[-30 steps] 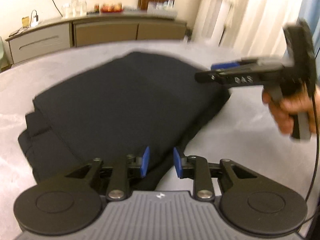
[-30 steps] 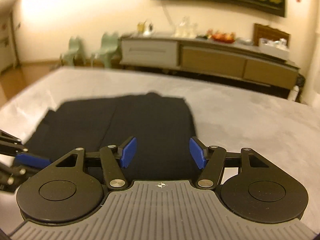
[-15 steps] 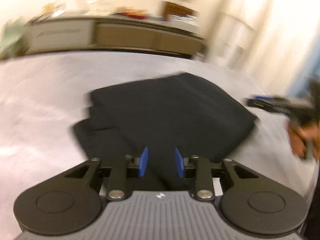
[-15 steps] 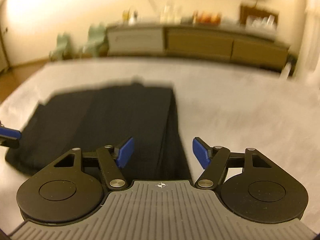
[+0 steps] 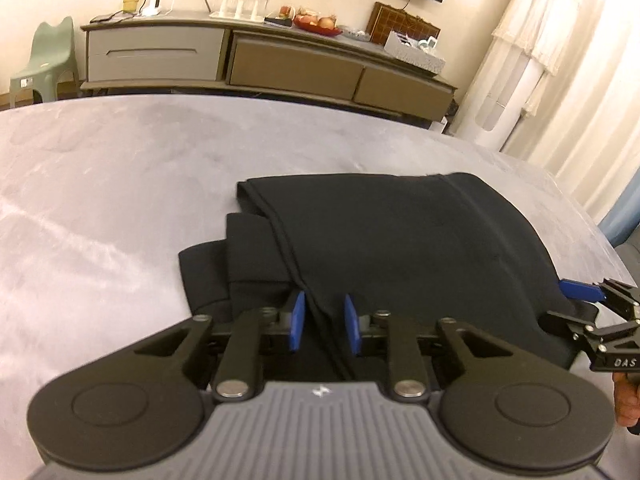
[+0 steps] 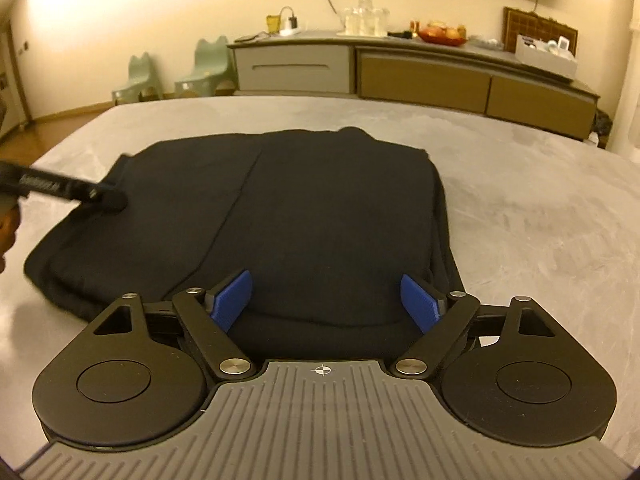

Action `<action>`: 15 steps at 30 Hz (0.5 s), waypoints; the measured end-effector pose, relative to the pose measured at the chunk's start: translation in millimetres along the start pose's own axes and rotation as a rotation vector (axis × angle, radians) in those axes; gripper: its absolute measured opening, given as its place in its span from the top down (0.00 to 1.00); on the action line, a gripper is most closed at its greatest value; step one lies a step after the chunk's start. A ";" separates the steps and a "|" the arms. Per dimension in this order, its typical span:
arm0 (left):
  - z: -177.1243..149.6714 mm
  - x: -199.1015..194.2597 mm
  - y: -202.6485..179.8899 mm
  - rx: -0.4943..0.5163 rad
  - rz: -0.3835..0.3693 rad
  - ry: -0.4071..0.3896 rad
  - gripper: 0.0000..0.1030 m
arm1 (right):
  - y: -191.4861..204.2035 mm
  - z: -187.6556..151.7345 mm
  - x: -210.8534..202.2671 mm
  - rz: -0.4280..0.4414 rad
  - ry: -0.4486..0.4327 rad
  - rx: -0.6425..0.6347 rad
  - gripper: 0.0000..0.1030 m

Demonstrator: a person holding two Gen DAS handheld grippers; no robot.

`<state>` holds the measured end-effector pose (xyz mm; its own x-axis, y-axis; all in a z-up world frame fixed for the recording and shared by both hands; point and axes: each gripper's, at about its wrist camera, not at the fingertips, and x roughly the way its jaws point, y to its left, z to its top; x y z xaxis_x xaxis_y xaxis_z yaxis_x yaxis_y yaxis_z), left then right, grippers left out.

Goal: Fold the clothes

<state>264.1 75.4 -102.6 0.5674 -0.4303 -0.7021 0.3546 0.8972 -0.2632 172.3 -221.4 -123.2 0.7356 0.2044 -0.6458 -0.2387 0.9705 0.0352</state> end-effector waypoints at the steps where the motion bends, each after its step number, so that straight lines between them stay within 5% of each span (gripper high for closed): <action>1: 0.2 -0.2 1.9 -0.001 -0.003 0.002 0.80 | -0.3 -1.3 -0.5 -0.001 -0.004 0.003 0.15; 7: 8.3 6.6 4.2 0.021 0.016 0.020 0.80 | -20.8 -7.0 -12.3 0.029 0.057 0.049 0.13; 9: 7.1 -0.6 6.1 0.014 0.094 0.034 0.79 | -32.4 -8.6 -25.6 0.036 0.083 0.067 0.13; 11: 1.5 -25.1 12.0 -0.022 0.250 -0.003 0.55 | -51.0 -8.9 -43.4 -0.064 0.092 0.095 0.13; 12: -2.7 -40.1 13.6 -0.043 0.313 -0.036 0.51 | -60.7 -8.6 -55.2 -0.122 0.082 0.123 0.13; 15: -18.4 -85.6 9.5 -0.124 0.341 -0.145 0.38 | -78.8 -5.1 -88.0 -0.231 0.030 0.192 0.13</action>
<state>205.2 122.5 -57.2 0.7396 -0.1069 -0.6645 0.0403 0.9926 -0.1149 123.1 -316.6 -73.0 0.7370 -0.0258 -0.6754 0.0592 0.9979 0.0265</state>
